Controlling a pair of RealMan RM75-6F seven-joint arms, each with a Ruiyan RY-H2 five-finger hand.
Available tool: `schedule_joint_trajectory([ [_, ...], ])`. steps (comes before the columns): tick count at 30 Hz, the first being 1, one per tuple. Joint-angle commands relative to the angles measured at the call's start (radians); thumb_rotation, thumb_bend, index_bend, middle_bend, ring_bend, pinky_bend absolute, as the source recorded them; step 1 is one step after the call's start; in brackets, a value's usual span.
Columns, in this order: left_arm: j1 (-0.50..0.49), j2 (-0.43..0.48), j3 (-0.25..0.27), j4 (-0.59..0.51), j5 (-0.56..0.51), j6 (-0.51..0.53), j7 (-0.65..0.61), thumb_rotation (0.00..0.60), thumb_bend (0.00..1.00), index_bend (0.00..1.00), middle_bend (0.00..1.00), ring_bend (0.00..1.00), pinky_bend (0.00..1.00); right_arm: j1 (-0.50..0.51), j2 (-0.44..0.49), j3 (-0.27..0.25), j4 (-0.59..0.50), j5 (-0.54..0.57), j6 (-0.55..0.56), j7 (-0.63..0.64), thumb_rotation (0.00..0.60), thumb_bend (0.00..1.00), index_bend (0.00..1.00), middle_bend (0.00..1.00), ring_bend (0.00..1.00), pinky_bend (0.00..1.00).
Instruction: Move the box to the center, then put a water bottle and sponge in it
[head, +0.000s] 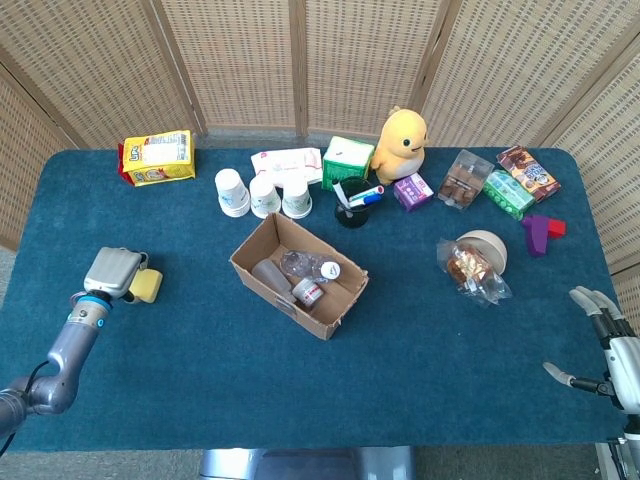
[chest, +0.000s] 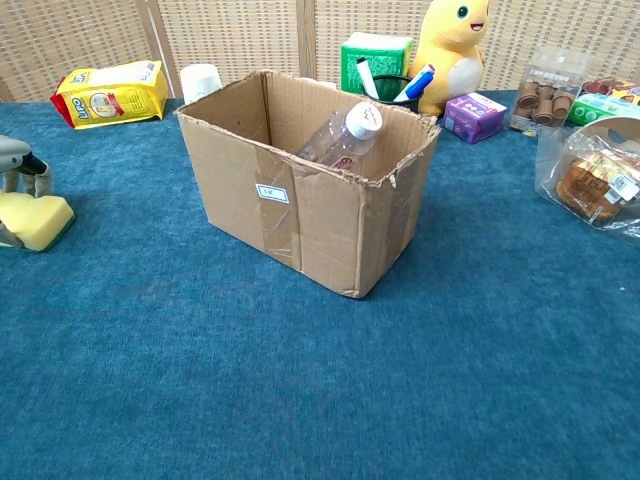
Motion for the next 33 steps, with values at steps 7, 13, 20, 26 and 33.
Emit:
schedule_joint_trajectory([
  [7,0.013,0.055,-0.029,-0.108,0.046,0.081,-0.043,0.6,0.1,0.58,0.57,0.49,0.66,-0.001,0.002,0.0,0.001,0.0,0.001,0.008,0.6,0.0,0.1,0.03,0.07,0.17],
  [13,0.041,0.208,-0.078,-0.306,0.184,0.228,-0.171,0.6,0.09,0.57,0.56,0.48,0.65,0.0,0.001,-0.001,0.0,-0.001,0.0,0.006,0.6,0.0,0.1,0.03,0.07,0.17],
  [20,0.045,0.366,-0.125,-0.499,0.307,0.341,-0.181,0.6,0.09,0.57,0.56,0.46,0.64,0.001,-0.001,-0.003,-0.006,-0.006,0.001,-0.002,0.6,0.0,0.1,0.03,0.07,0.17],
  [26,0.022,0.405,-0.159,-0.624,0.364,0.382,-0.133,0.6,0.09,0.56,0.55,0.45,0.63,0.002,-0.002,-0.004,-0.01,-0.008,-0.001,-0.01,0.6,0.0,0.1,0.03,0.07,0.17],
  [33,-0.035,0.345,-0.18,-0.673,0.366,0.353,-0.05,0.6,0.08,0.55,0.54,0.45,0.63,0.003,-0.003,-0.006,-0.01,-0.01,-0.003,-0.01,0.6,0.0,0.1,0.03,0.07,0.17],
])
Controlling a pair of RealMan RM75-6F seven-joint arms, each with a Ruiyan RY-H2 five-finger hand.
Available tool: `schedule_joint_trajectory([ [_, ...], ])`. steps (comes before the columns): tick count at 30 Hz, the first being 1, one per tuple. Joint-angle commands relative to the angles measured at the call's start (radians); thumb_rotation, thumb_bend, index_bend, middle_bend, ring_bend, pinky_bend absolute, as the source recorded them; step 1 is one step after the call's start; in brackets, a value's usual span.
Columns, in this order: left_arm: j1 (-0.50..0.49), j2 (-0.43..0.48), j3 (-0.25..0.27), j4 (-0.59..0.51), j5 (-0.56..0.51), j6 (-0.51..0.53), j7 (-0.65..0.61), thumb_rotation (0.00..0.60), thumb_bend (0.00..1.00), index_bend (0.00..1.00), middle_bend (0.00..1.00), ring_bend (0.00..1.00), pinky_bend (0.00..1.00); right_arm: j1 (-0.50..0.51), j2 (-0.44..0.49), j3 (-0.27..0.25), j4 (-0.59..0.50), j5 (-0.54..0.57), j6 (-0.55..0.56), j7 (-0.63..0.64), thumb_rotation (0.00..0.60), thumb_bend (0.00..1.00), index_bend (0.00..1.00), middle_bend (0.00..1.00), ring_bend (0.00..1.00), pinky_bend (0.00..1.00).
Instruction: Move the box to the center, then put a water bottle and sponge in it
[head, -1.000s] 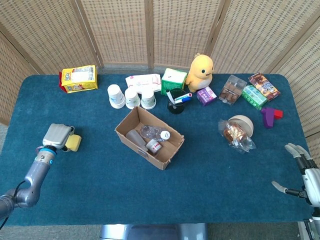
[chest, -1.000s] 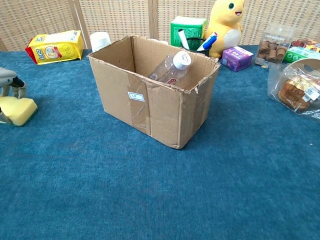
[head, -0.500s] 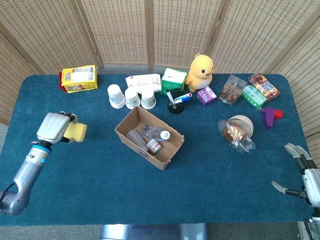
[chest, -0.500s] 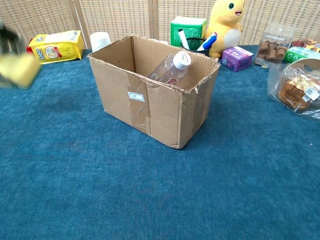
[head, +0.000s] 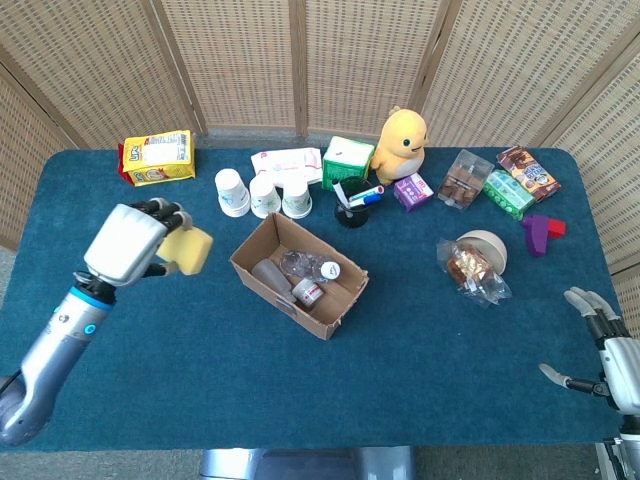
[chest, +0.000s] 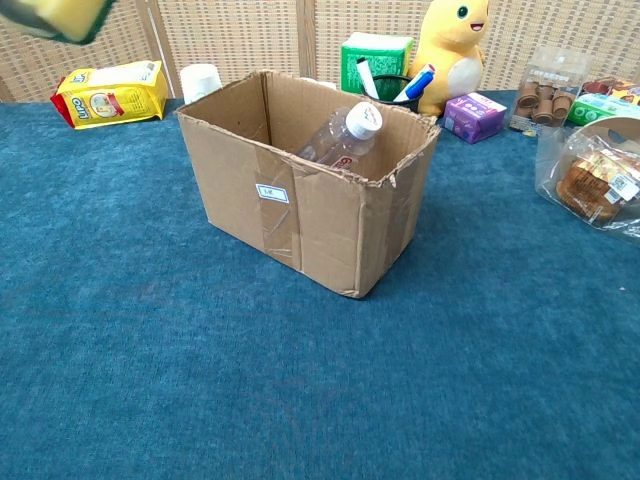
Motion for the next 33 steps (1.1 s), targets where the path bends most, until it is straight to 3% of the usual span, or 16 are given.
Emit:
schedule_joint_trajectory([
  [1,-0.042,-0.045,-0.02,-0.019,-0.02,-0.029,0.056,0.6,0.08,0.54,0.54,0.44,0.63,0.0,0.0,-0.001,0.001,0.0,-0.001,0.0,0.6,0.0,0.1,0.03,0.07,0.17],
  [8,-0.171,-0.176,-0.064,-0.006,-0.158,-0.128,0.275,0.6,0.07,0.49,0.47,0.41,0.61,0.002,-0.002,-0.001,0.007,0.003,-0.007,0.001,0.6,0.0,0.1,0.03,0.07,0.17],
  [11,-0.203,-0.213,-0.065,-0.012,-0.23,-0.148,0.351,0.6,0.05,0.39,0.25,0.21,0.51,0.003,-0.004,-0.001,0.008,0.002,-0.007,-0.001,0.6,0.0,0.1,0.03,0.07,0.17],
  [13,-0.22,-0.229,-0.064,-0.03,-0.291,-0.155,0.401,0.6,0.03,0.28,0.06,0.04,0.38,0.003,-0.004,0.0,0.007,0.003,-0.005,0.001,0.6,0.0,0.1,0.03,0.07,0.17],
  [15,-0.231,-0.238,-0.06,-0.039,-0.32,-0.149,0.438,0.6,0.01,0.17,0.0,0.0,0.32,0.002,-0.004,0.0,0.008,0.004,-0.005,0.002,0.6,0.0,0.1,0.03,0.07,0.17],
  [18,-0.236,-0.249,-0.053,-0.058,-0.341,-0.126,0.461,0.6,0.0,0.04,0.0,0.0,0.28,0.002,-0.004,0.0,0.01,0.006,-0.006,0.005,0.6,0.0,0.11,0.03,0.07,0.17],
  [20,-0.234,-0.249,-0.05,-0.066,-0.328,-0.113,0.453,0.6,0.0,0.0,0.0,0.0,0.26,0.002,-0.003,0.0,0.01,0.004,-0.004,0.007,0.6,0.0,0.11,0.03,0.07,0.17],
  [28,-0.201,-0.205,-0.033,-0.101,-0.279,-0.063,0.399,0.6,0.0,0.0,0.0,0.0,0.26,0.001,-0.004,-0.003,0.005,-0.003,0.001,-0.003,0.6,0.0,0.11,0.03,0.07,0.17],
  [33,-0.083,-0.076,0.04,-0.161,-0.227,0.009,0.321,0.6,0.0,0.0,0.0,0.0,0.24,0.0,-0.001,-0.002,0.005,-0.003,0.005,-0.001,0.6,0.0,0.11,0.03,0.07,0.17],
])
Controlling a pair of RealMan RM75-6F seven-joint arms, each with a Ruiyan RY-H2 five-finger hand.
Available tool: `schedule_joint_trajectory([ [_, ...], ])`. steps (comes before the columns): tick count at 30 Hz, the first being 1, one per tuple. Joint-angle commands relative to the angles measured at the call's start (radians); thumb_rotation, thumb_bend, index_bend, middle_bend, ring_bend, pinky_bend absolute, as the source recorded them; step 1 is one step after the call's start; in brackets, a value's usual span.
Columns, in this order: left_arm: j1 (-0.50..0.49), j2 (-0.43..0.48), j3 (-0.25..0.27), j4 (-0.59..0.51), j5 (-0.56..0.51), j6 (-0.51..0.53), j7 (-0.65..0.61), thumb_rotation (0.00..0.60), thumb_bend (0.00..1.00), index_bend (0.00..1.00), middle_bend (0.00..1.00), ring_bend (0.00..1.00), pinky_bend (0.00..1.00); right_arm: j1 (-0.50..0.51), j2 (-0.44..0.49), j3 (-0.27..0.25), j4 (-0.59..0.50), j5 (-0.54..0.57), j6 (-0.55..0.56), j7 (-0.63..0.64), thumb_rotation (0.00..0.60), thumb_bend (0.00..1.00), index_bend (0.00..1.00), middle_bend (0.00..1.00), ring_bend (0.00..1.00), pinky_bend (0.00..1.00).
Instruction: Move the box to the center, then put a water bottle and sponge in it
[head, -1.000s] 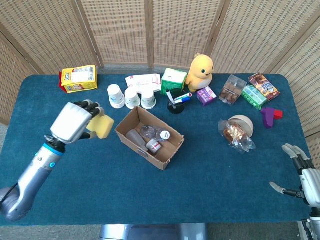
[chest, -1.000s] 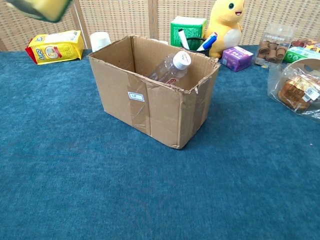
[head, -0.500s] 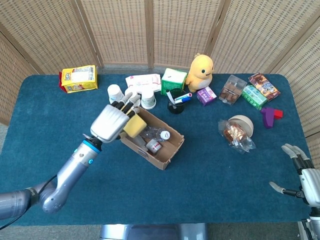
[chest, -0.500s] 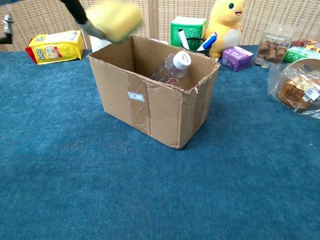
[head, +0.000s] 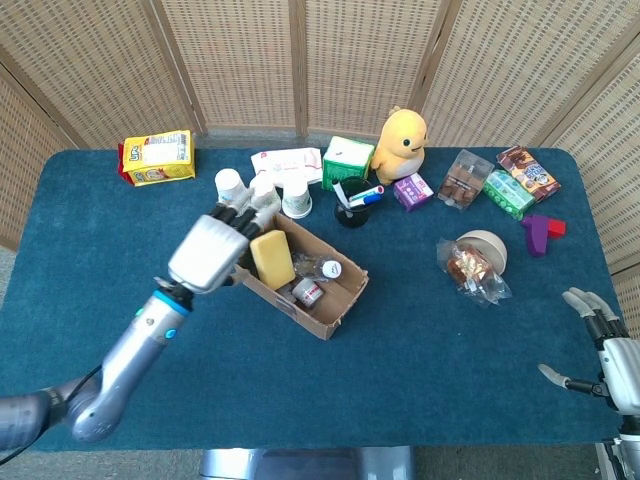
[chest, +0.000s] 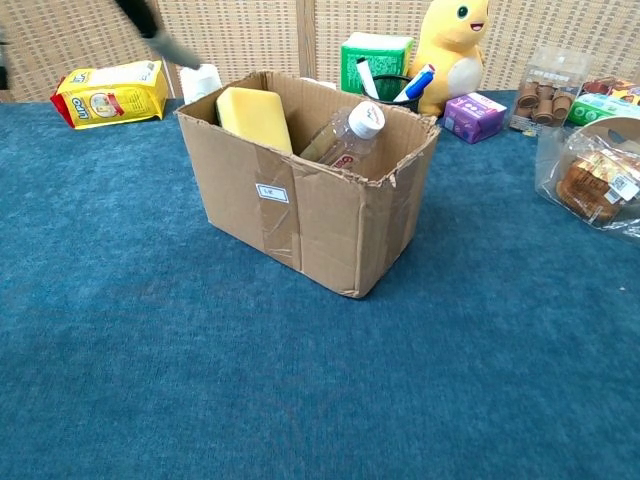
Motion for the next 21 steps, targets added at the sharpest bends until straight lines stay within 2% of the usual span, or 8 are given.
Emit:
schedule_joint_trajectory([
  [1,0.1,0.098,0.065,-0.037,0.054,0.058,-0.087,0.6,0.0,0.0,0.0,0.0,0.23,0.0,0.001,0.0,0.0,-0.001,0.001,-0.001,0.6,0.0,0.11,0.03,0.07,0.17],
  [5,0.205,0.169,0.133,-0.002,0.133,0.114,-0.237,0.6,0.0,0.0,0.0,0.0,0.23,0.0,0.001,-0.001,-0.003,-0.006,0.005,-0.009,0.6,0.0,0.11,0.03,0.07,0.17],
  [8,0.294,0.199,0.189,0.075,0.202,0.175,-0.366,0.6,0.0,0.0,0.0,0.0,0.23,0.0,-0.002,-0.003,-0.005,-0.009,0.005,-0.026,0.6,0.0,0.11,0.03,0.07,0.17],
  [14,0.395,0.169,0.243,0.238,0.276,0.254,-0.538,0.6,0.0,0.0,0.0,0.0,0.22,-0.004,-0.006,0.002,-0.003,-0.003,0.011,-0.073,0.6,0.0,0.12,0.03,0.07,0.17],
  [21,0.533,0.086,0.319,0.416,0.348,0.359,-0.718,0.6,0.0,0.0,0.0,0.0,0.18,-0.025,-0.039,0.04,0.007,0.032,0.069,-0.3,0.6,0.0,0.13,0.03,0.05,0.16],
])
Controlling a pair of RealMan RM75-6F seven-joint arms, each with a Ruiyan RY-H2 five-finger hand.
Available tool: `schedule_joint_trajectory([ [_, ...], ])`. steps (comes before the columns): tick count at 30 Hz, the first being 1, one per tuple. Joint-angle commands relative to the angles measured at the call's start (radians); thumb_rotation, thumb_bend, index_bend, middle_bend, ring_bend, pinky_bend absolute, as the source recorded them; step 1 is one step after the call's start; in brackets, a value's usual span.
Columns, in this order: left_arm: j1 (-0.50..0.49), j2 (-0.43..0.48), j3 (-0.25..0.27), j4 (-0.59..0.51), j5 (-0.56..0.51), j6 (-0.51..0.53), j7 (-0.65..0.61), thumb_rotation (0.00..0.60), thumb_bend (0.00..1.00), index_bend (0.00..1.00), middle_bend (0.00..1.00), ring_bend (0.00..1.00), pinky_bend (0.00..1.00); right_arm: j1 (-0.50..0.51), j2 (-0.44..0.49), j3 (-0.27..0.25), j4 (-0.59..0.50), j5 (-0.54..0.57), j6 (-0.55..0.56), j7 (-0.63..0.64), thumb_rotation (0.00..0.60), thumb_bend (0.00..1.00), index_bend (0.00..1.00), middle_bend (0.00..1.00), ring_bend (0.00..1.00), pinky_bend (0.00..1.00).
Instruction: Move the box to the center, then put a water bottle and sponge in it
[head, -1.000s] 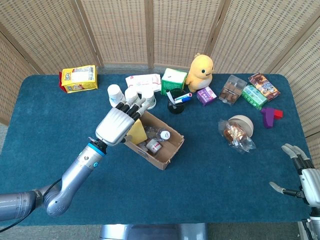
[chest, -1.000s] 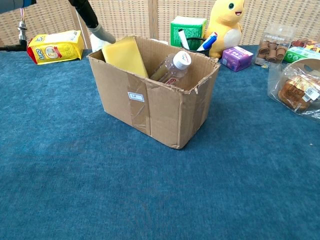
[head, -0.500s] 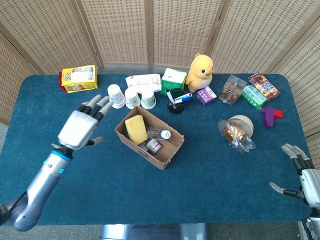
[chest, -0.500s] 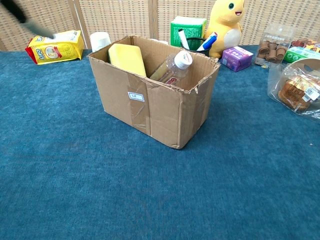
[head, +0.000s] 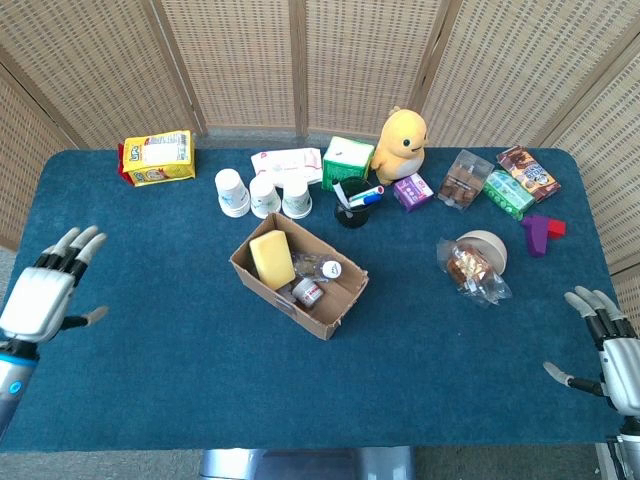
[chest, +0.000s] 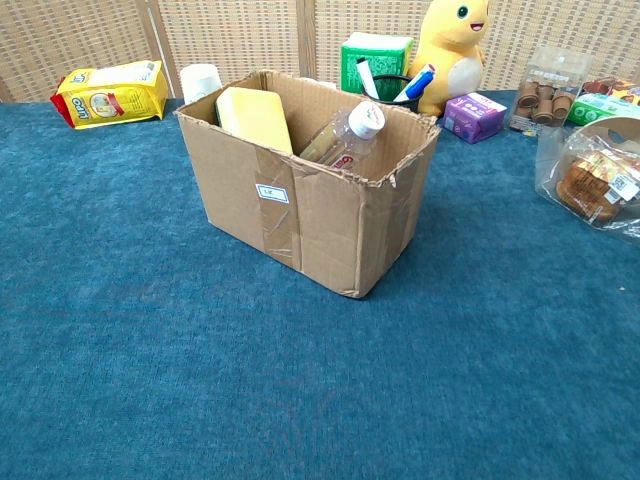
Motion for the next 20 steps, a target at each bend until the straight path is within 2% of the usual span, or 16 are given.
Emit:
schedule_joint_trajectory([
  [1,0.088,-0.06,0.058,0.099,0.052,0.065,-0.092,0.6,0.0,0.0,0.0,0.0,0.17,-0.018,-0.022,0.027,-0.001,0.022,0.047,-0.139,0.6,0.0,0.13,0.02,0.03,0.14],
  [5,0.142,-0.105,0.093,0.168,0.103,0.106,-0.134,0.6,0.0,0.0,0.0,0.0,0.15,-0.039,-0.027,0.041,-0.037,0.031,0.093,-0.235,0.6,0.0,0.13,0.02,0.0,0.11],
  [11,0.183,-0.131,0.076,0.221,0.137,0.173,-0.2,0.6,0.0,0.0,0.0,0.0,0.06,-0.052,-0.006,0.041,-0.096,0.041,0.094,-0.271,0.6,0.0,0.11,0.0,0.0,0.07],
  [14,0.191,-0.123,0.076,0.226,0.153,0.188,-0.2,0.6,0.0,0.0,0.0,0.0,0.0,-0.054,0.005,0.035,-0.106,0.042,0.081,-0.268,0.6,0.0,0.06,0.0,0.0,0.03],
  [17,0.208,-0.095,0.078,0.197,0.158,0.197,-0.192,0.6,0.0,0.0,0.0,0.0,0.0,-0.053,0.025,0.024,-0.129,0.047,0.052,-0.274,0.6,0.0,0.01,0.0,0.0,0.0],
  [20,0.216,-0.077,0.078,0.174,0.16,0.195,-0.162,0.6,0.0,0.0,0.0,0.0,0.0,-0.053,0.031,0.023,-0.141,0.048,0.045,-0.287,0.6,0.0,0.0,0.0,0.0,0.0],
])
